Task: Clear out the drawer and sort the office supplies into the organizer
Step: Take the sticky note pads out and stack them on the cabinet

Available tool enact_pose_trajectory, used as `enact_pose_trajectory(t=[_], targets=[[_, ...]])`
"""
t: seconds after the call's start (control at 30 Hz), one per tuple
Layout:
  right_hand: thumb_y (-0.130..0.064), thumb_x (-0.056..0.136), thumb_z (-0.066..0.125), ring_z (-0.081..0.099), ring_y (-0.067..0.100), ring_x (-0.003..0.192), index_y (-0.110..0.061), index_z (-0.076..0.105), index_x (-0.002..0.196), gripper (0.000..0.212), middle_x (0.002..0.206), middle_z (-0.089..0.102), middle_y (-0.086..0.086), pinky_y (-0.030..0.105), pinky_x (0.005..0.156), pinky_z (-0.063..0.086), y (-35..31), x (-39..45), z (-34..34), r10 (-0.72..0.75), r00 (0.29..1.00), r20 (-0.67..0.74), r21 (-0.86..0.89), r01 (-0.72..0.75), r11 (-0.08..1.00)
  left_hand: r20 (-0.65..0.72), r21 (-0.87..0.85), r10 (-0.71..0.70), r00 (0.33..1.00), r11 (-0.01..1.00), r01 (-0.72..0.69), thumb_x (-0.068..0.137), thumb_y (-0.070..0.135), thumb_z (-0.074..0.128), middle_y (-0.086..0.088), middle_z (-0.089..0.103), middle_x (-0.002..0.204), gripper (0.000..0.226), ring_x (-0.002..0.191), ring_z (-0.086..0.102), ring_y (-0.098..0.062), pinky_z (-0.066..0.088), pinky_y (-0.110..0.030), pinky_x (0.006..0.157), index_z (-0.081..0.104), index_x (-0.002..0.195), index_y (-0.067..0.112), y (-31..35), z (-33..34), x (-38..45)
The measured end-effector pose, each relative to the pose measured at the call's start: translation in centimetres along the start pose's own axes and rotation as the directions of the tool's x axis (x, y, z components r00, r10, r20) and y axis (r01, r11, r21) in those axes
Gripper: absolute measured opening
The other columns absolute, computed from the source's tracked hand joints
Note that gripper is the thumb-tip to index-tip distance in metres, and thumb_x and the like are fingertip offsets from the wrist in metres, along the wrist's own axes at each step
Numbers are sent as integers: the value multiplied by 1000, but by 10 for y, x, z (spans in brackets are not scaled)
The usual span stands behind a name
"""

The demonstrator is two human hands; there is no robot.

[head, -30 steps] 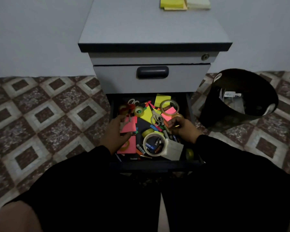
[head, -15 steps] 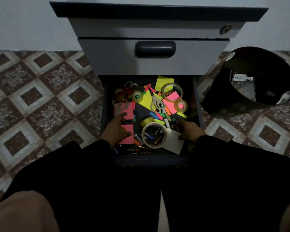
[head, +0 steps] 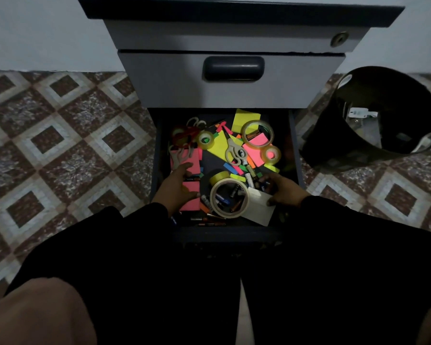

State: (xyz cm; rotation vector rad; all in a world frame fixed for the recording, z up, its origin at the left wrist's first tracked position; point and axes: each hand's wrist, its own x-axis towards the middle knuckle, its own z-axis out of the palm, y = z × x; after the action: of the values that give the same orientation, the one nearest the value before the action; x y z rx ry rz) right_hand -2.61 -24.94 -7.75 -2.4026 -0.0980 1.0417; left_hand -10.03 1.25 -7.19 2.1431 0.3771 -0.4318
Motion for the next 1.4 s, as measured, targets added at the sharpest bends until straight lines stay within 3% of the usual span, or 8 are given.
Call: enact_pose_trajectory(t=[0.23, 0.43, 0.57, 0.7, 0.97, 1.13, 1.3, 1.4], targets=[[17, 71, 63, 57, 28, 108, -14, 52, 120, 60, 119, 57, 15, 42, 95, 47, 3, -1, 1, -45, 999, -18, 157, 48, 986, 5, 42, 1, 1000, 999, -1, 75, 1, 74, -14, 51, 131, 76, 84, 63, -33, 49, -40, 90, 36, 140, 14, 0, 0, 3], [16, 77, 59, 56, 21, 85, -24, 58, 83, 41, 95, 61, 9, 22, 70, 47, -1, -2, -7, -159, 927, -339, 332, 275, 902, 24, 144, 34, 999, 989, -37, 77, 0, 71, -13, 57, 128, 58, 92, 62, -31, 46, -33, 88, 49, 130, 10, 0, 1, 4], [12, 81, 57, 55, 18, 88, -17, 58, 87, 30, 95, 61, 5, 22, 74, 46, -10, -1, -7, -195, 866, -460, 298, 357, 885, 73, 208, 4, 997, 978, -19, 78, 3, 71, -21, 64, 109, 62, 95, 62, -31, 44, -31, 85, 46, 133, 12, -4, 4, 7], [1, 84, 61, 57, 19, 89, -26, 61, 80, 28, 92, 62, 5, 29, 77, 48, -6, 4, -1, -175, 886, -430, 272, 312, 910, 69, 214, -18, 997, 977, 3, 77, 3, 72, -22, 61, 107, 67, 99, 59, -31, 43, -29, 85, 42, 136, 14, -9, 8, 10], [-1, 84, 61, 59, 26, 100, -20, 66, 93, 22, 105, 66, 13, 39, 89, 49, -3, 5, 1, -104, 919, -380, 215, 197, 957, 66, 427, -24, 998, 904, -6, 74, 8, 73, -13, 36, 143, 83, 130, 32, -32, 30, -37, 108, 28, 143, 17, -25, 20, 18], [4, 85, 57, 57, 22, 105, -17, 65, 95, 25, 109, 64, 7, 34, 93, 44, -6, 3, 3, -107, 938, -329, 221, 187, 957, 4, 404, -44, 999, 914, 39, 75, 15, 73, -14, 43, 132, 60, 123, 41, -29, 35, -34, 98, 42, 126, 10, -23, 24, 17], [3, 85, 57, 55, 16, 99, -17, 65, 95, 24, 105, 63, 4, 22, 80, 40, -8, 0, 4, -105, 942, -320, 192, 173, 966, 91, 160, -47, 995, 987, 32, 78, 13, 74, -12, 55, 114, 45, 105, 57, -29, 44, -30, 79, 46, 113, 10, -14, 9, 21], [5, 83, 58, 56, 18, 101, -21, 61, 85, 27, 105, 63, 2, 24, 83, 42, -8, -3, 4, -116, 944, -307, 174, 176, 969, 169, 177, 8, 986, 983, -39, 81, 10, 68, -9, 61, 113, 29, 107, 58, -26, 44, -29, 84, 50, 102, 16, -13, -1, 20]])
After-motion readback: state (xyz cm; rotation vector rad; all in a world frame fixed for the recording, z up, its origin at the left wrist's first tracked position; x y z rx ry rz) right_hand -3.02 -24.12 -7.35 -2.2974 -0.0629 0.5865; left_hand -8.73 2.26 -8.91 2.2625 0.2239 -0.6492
